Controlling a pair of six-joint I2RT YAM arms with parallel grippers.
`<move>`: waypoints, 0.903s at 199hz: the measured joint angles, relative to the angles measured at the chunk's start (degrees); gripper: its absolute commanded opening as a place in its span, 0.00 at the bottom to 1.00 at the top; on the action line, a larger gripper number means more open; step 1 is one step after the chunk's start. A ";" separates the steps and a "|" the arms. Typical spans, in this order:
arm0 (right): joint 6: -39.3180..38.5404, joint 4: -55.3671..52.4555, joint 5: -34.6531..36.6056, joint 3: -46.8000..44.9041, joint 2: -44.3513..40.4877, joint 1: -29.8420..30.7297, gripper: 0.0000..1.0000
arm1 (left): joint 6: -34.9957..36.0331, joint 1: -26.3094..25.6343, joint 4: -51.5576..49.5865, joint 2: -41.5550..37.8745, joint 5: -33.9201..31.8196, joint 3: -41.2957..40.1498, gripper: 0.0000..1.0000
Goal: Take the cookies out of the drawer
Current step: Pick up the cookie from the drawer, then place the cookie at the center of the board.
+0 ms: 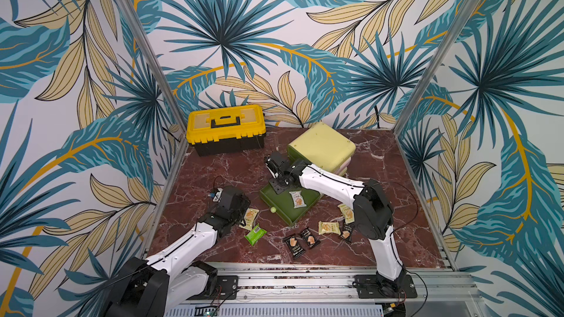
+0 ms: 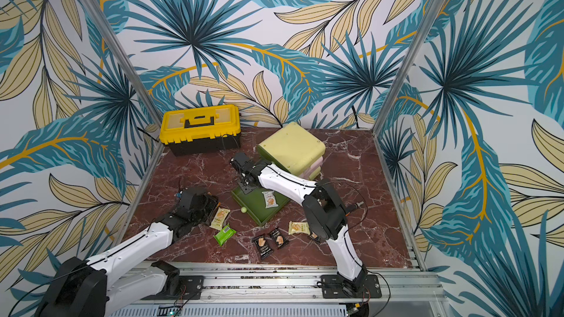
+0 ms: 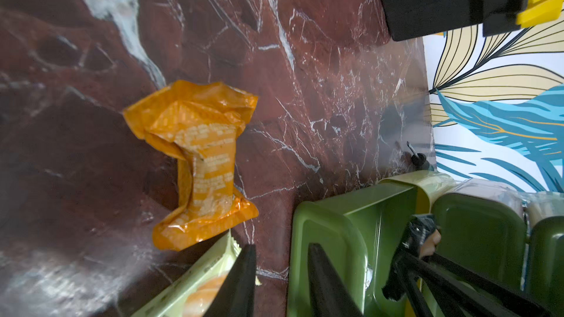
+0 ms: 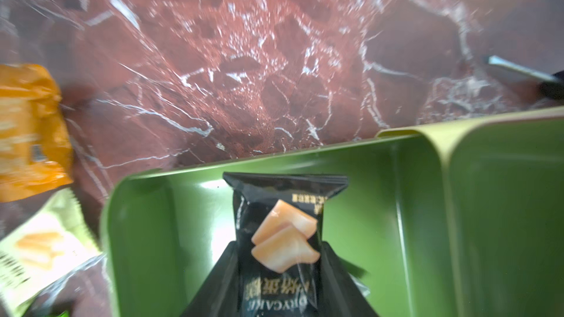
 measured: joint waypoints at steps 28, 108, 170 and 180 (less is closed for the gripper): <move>0.00 -0.09 0.22 -1.75 -2.97 0.02 0.41 | 0.28 0.94 -2.58 -2.97 -1.77 -0.02 0.33; 0.50 -0.28 -0.04 -2.43 -8.92 7.69 0.41 | 3.04 9.81 -20.28 -20.46 -7.15 0.00 0.34; 2.01 -0.15 -2.73 3.26 -1.31 16.39 0.42 | 6.43 14.53 -42.45 -33.97 -14.99 6.93 0.37; 2.12 -0.04 -3.13 4.98 1.03 17.29 0.42 | 6.60 14.56 -45.27 -36.04 -16.68 8.76 0.37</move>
